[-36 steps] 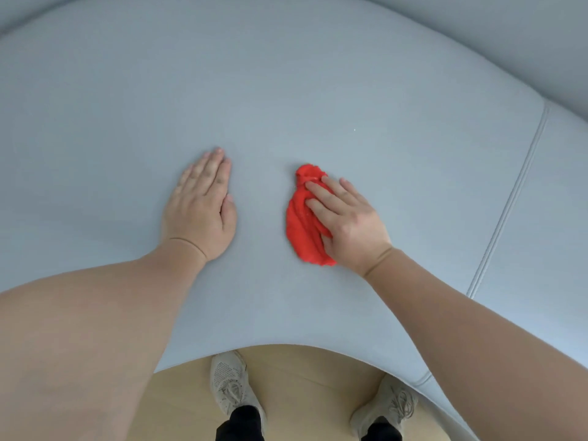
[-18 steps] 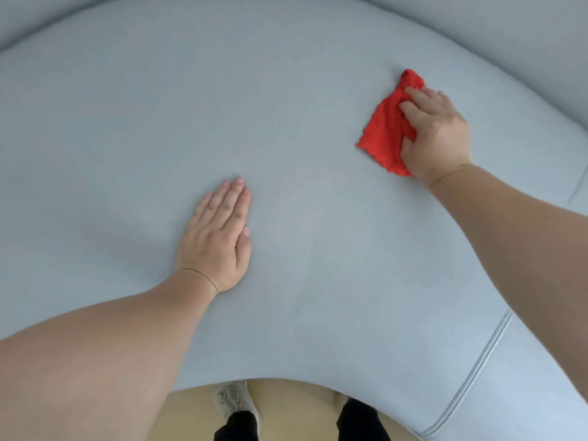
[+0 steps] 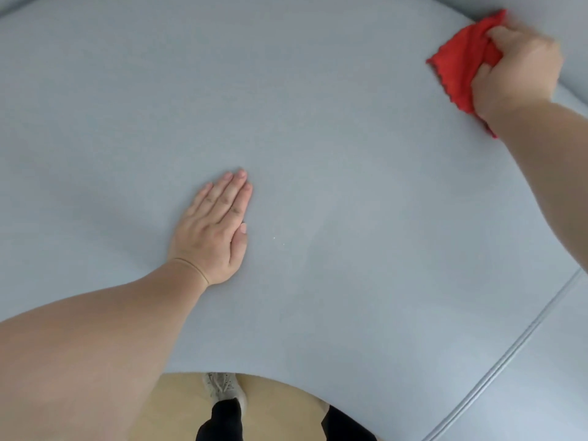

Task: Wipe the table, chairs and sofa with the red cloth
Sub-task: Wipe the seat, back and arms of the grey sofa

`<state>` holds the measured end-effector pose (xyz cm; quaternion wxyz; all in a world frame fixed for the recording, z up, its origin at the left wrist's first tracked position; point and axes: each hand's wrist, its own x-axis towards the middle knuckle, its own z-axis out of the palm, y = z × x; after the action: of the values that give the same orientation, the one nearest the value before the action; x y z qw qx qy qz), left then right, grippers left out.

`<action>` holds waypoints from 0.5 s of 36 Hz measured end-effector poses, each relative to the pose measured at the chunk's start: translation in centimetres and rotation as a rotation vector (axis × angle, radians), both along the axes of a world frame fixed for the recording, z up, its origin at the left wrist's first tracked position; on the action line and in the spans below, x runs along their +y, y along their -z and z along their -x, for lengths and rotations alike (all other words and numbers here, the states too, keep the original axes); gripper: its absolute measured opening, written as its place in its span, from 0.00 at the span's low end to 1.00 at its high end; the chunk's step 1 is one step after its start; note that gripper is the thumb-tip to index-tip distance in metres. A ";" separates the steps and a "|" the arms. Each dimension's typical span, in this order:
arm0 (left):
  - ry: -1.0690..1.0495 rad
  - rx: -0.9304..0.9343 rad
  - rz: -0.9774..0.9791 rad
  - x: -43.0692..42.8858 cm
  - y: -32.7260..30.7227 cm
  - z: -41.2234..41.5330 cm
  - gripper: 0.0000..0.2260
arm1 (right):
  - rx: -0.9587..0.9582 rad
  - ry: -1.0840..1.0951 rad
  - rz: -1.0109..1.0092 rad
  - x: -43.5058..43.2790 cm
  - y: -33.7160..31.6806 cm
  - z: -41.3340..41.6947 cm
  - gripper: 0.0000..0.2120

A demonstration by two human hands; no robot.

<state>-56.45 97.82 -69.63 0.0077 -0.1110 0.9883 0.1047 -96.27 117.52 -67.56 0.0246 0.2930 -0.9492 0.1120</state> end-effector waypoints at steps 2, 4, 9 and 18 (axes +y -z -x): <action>-0.005 -0.010 0.002 0.0 0.1 0.0 0.25 | -0.012 0.032 0.011 -0.3 0.3 0.5 0.21; -0.008 -0.020 0.002 0.0 0.0 0.1 0.26 | -0.020 0.087 -0.013 -0.5 0.0 0.5 0.20; -0.010 -0.016 0.005 0.0 0.0 0.0 0.25 | -0.118 -0.095 0.068 -4.6 -0.8 -2.4 0.24; 0.000 -0.017 0.001 -0.1 -0.1 -0.1 0.25 | -0.104 -0.226 0.002 -7.9 -0.2 -4.2 0.25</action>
<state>-56.37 97.68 -69.56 0.0160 -0.1118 0.9882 0.1031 -92.05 109.60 -67.40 -0.0371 0.3917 -0.9101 0.1300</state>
